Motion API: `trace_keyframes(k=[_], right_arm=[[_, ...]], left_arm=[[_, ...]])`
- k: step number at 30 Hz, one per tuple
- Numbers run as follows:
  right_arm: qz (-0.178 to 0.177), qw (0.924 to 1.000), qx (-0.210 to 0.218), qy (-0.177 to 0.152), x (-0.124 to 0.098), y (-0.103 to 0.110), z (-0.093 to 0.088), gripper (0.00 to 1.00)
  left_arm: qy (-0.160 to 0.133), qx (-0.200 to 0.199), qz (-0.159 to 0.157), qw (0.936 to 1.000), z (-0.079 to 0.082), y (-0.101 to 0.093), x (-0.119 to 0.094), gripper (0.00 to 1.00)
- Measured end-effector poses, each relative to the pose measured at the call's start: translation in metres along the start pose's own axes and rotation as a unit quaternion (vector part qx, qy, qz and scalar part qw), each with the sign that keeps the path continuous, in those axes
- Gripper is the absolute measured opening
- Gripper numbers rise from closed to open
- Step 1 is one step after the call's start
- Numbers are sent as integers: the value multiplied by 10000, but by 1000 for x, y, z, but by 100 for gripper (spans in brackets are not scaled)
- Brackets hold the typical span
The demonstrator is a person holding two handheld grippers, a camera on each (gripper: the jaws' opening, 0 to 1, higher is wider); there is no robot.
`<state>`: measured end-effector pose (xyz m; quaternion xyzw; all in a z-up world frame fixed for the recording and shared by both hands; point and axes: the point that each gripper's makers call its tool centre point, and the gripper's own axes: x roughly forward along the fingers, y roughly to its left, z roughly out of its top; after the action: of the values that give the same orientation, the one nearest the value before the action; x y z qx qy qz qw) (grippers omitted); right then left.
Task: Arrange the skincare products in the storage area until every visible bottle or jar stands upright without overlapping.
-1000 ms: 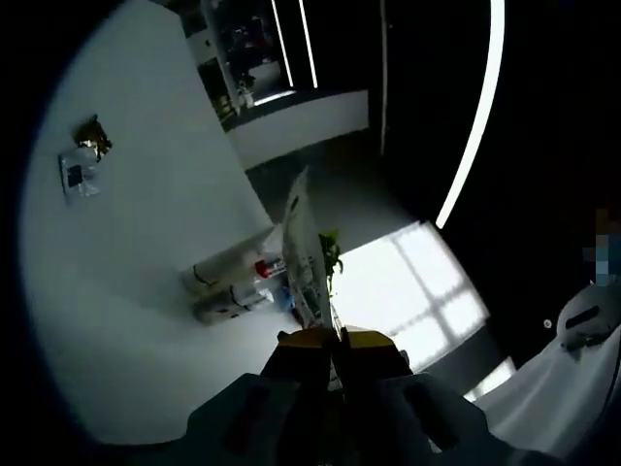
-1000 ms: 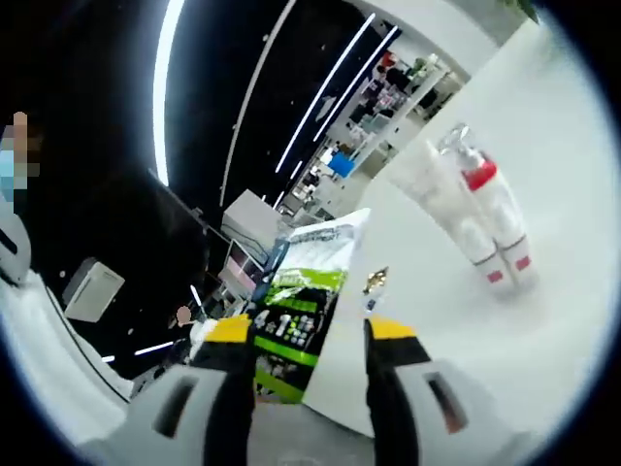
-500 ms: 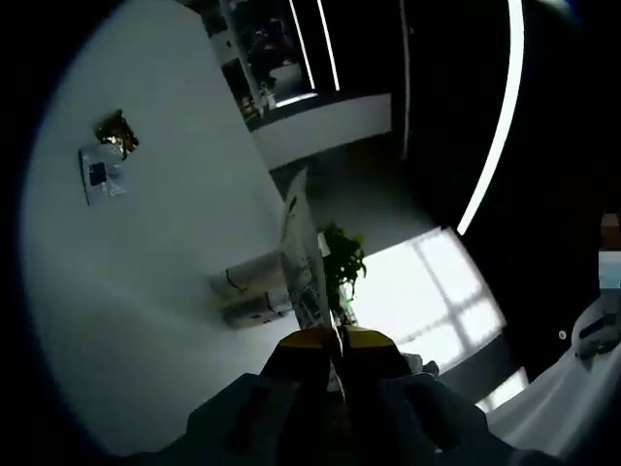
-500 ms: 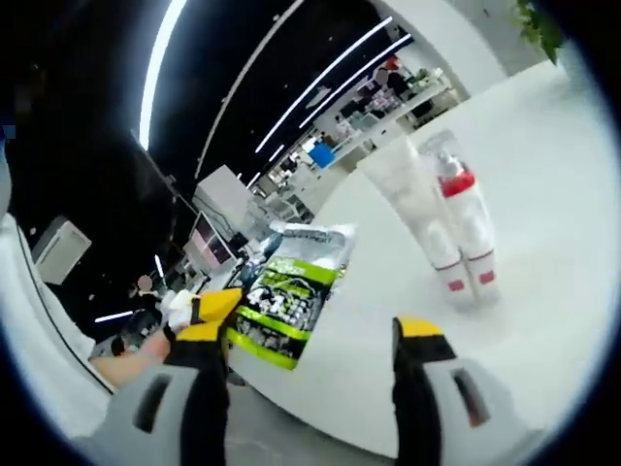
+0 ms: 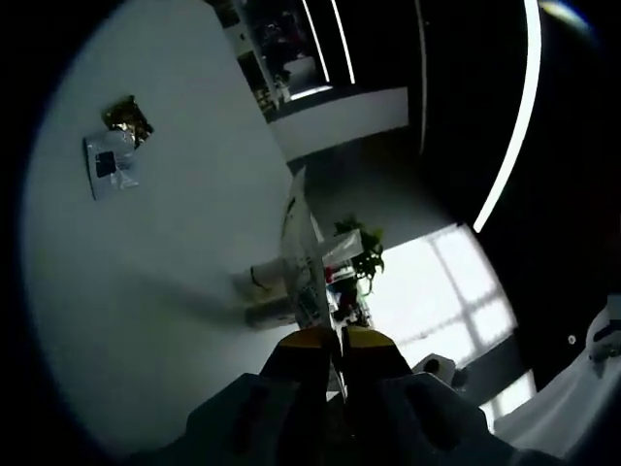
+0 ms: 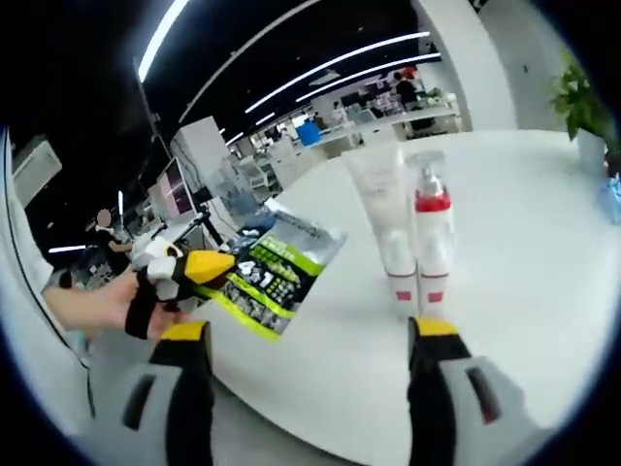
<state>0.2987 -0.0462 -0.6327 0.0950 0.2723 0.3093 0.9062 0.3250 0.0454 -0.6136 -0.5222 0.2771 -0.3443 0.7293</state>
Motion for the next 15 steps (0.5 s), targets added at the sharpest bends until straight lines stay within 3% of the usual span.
trace_keyframes(k=[15], right_arm=[[-350,9993,152,38,-4,-18,-6,89]], left_arm=[[122,-28,509,9986,3,45,23,1]])
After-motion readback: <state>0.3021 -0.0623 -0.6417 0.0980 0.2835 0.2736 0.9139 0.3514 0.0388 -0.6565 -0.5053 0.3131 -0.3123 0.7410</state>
